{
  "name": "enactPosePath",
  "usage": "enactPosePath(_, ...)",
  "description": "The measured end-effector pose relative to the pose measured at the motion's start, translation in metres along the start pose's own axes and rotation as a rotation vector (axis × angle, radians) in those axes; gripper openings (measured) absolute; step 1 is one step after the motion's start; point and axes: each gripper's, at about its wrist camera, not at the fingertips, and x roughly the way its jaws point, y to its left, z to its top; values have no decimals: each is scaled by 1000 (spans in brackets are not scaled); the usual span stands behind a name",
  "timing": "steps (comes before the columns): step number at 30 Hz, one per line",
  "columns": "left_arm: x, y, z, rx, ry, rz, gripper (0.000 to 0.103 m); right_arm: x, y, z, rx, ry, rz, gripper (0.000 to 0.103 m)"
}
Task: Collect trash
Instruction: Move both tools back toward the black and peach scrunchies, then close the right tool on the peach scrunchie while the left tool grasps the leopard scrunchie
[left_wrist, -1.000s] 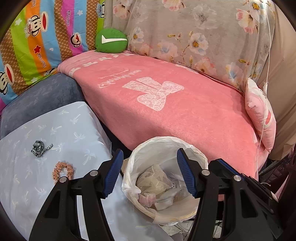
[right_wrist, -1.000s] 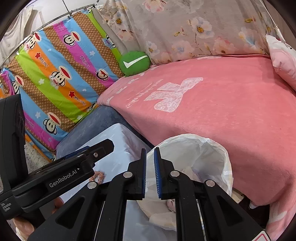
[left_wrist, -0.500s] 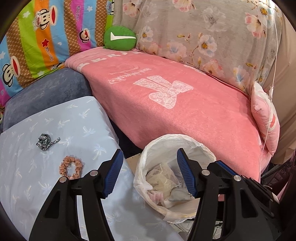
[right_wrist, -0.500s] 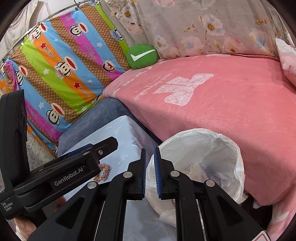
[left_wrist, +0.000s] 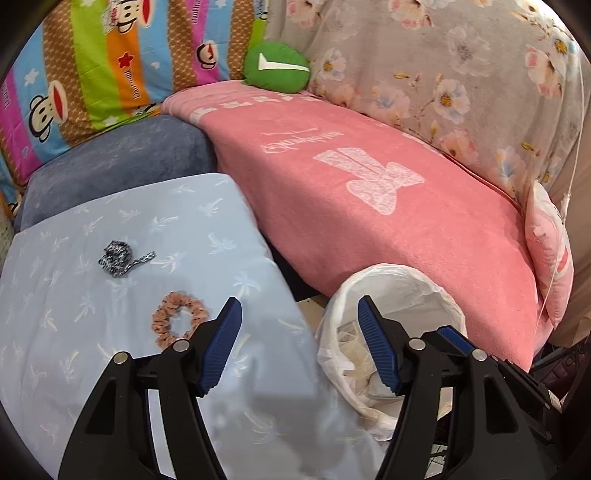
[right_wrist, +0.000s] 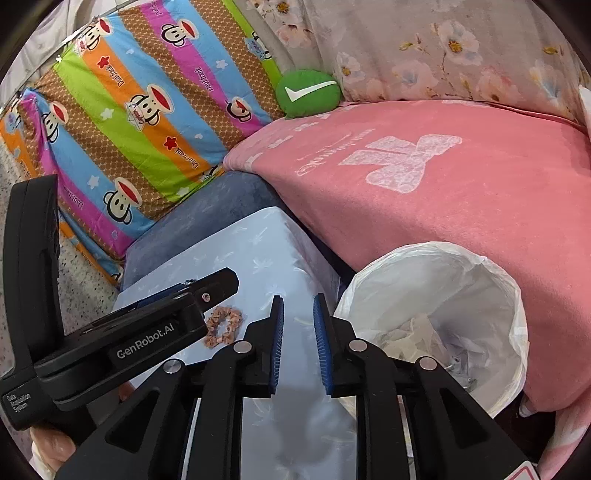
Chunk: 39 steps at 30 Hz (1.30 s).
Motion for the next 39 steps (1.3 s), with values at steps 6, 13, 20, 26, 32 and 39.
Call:
enactPosePath(6,0,25,-3,-32,3,41,62,21,23,-6,-34,43,27,20)
enactPosePath(13,1,58,-8,-83,11,85,62,48,53,-16,-79,101,58,20)
enactPosePath(20,9,102,-19,-148,36,151,66,83,77,-30,-119,172,73,20)
enactPosePath(26,19,144,-27,-213,67,199,66,121,93,-43,-137,240,77,20)
enactPosePath(32,31,178,-30,-244,92,241,66,158,104,-48,-148,287,71,20)
enactPosePath(39,50,215,-25,-283,107,277,77,205,108,-45,-145,327,43,25)
